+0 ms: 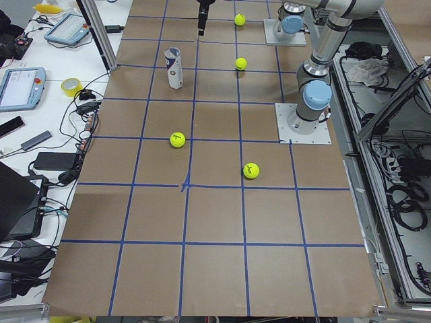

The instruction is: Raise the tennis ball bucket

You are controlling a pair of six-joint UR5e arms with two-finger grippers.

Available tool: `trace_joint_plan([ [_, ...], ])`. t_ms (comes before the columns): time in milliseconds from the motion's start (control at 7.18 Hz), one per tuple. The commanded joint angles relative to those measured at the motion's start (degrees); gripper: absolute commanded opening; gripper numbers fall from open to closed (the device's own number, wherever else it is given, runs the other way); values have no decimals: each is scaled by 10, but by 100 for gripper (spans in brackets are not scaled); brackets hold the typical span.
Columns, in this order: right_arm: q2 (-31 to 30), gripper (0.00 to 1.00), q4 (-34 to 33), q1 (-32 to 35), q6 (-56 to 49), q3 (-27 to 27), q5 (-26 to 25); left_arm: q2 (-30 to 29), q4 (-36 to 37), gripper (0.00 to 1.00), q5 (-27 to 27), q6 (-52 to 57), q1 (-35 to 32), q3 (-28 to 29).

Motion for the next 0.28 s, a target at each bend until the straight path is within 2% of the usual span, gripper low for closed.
trace_joint_plan([
  [0,0,100,0,0,0,0,0,2,0,100,-1,0,-1,-3],
  [139,0,100,0,0,0,0,-1,2,0,100,0,0,-1,-3],
])
